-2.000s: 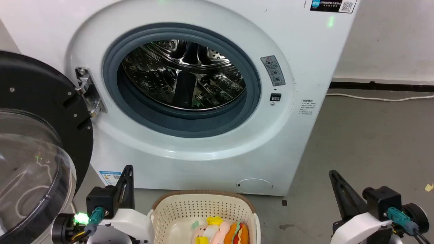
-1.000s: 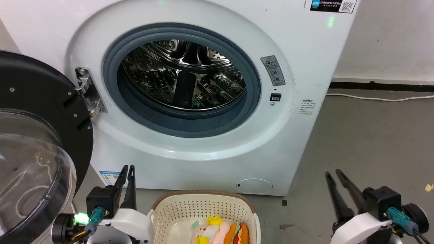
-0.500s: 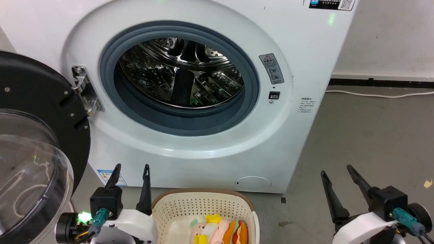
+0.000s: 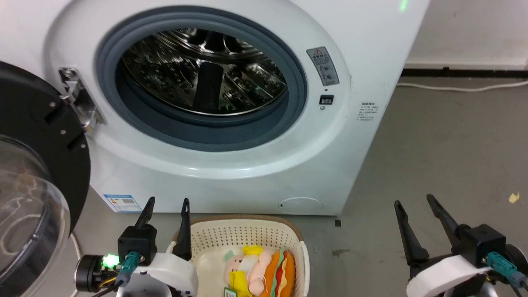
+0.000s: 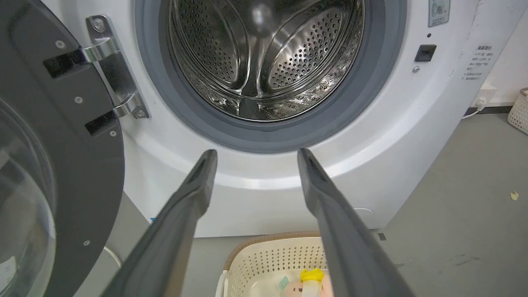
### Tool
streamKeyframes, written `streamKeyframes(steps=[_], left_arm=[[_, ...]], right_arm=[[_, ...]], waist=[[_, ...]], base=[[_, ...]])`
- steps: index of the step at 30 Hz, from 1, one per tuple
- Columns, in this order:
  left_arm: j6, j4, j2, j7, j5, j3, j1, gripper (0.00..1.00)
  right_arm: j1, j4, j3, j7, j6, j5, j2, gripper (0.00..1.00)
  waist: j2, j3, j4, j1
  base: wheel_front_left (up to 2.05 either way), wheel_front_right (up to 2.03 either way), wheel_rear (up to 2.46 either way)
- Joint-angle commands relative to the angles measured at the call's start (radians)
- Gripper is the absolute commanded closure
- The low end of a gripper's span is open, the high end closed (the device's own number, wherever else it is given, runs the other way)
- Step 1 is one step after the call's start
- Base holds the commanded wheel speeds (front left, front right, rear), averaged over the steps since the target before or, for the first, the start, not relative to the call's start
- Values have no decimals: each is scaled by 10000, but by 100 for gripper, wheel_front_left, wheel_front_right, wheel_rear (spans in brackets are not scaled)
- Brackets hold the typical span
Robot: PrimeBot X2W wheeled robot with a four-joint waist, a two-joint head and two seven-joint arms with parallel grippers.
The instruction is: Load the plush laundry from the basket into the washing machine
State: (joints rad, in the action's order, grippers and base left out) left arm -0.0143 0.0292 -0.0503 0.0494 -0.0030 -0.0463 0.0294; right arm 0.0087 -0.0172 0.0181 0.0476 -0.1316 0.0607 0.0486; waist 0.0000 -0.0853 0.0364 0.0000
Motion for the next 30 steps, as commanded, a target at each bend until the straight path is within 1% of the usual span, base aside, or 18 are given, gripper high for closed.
streamKeyframes(steps=[1,9,30], left_arm=[[35,158,-38,107,-83,-55,250,0],[155,1030,-190,274,1,-266,726,0],[355,4163,-782,648,148,-894,2178,0]], right_arm=[[-256,-104,-65,133,2,90,4,0],[-406,-150,-187,300,3,274,5,0],[-886,-336,-489,736,4,1082,7,0]], waist=[[0,-236,134,0],[0,-870,460,0],[0,-2618,1571,0]], base=[[0,0,0],[0,0,0],[0,0,0]])
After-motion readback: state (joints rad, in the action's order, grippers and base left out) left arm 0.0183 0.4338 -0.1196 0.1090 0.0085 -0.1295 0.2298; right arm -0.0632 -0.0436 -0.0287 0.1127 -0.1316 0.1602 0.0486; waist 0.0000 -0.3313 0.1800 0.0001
